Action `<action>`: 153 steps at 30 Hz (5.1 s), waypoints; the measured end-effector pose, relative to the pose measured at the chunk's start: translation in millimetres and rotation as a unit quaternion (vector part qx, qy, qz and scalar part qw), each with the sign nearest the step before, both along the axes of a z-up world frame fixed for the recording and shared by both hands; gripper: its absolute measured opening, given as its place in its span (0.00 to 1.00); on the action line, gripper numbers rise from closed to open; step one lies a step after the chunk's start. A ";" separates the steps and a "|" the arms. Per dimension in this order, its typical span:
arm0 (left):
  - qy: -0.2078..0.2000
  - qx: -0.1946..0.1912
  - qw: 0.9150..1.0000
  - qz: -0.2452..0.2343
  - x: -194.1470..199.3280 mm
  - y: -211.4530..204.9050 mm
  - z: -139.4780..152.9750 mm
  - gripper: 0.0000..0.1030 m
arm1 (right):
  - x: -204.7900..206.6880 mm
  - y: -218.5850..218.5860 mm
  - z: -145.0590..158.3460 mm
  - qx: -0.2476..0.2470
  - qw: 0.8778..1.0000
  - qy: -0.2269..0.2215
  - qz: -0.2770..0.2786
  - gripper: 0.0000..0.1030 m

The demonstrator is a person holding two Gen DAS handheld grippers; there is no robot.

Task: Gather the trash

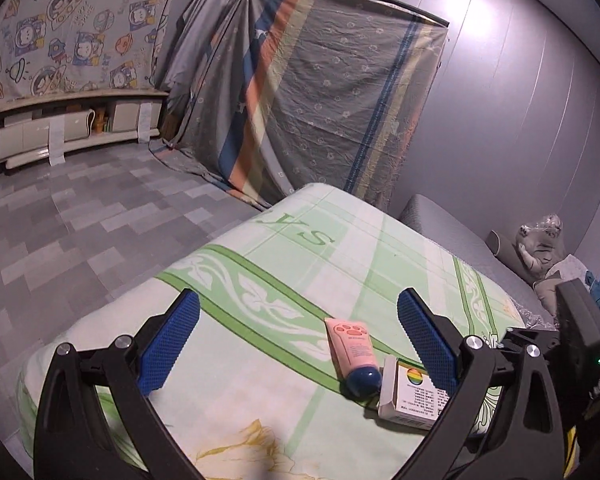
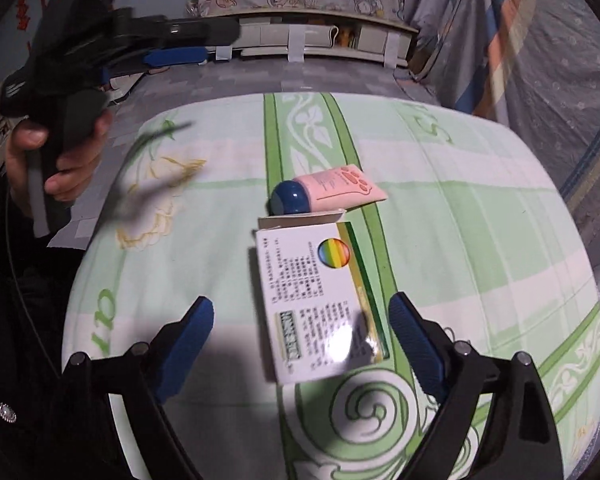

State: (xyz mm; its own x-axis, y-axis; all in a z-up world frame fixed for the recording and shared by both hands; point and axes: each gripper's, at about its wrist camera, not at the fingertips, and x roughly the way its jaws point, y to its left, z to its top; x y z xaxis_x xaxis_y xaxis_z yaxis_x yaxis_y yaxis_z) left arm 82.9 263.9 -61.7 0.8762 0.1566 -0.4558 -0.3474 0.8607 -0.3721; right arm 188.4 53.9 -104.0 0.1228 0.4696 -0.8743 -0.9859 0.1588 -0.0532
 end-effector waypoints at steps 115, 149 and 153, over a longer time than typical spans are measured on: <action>-0.051 0.185 0.824 -0.533 41.3 -559.1 63.6 0.36 | -141.9 -591.6 17.7 0.378 0.563 -0.031 -0.734 0.63; 0.072 0.058 0.843 -0.531 131.2 -587.7 -10.8 0.87 | -128.0 -624.7 -10.2 0.314 0.489 -0.008 -0.814 0.83; 0.029 0.056 0.865 -0.497 121.0 -547.2 13.4 0.92 | -131.5 -614.3 -0.3 0.296 0.475 -0.040 -0.828 0.91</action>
State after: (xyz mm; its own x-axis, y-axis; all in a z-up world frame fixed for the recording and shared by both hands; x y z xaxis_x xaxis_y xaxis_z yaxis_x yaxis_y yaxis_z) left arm 203.9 -283.3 -48.3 0.5791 -0.6157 -0.5343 0.5709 0.7742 -0.2733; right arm 56.9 -560.5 -104.3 0.7736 -0.1687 -0.6108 0.5184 0.7228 0.4570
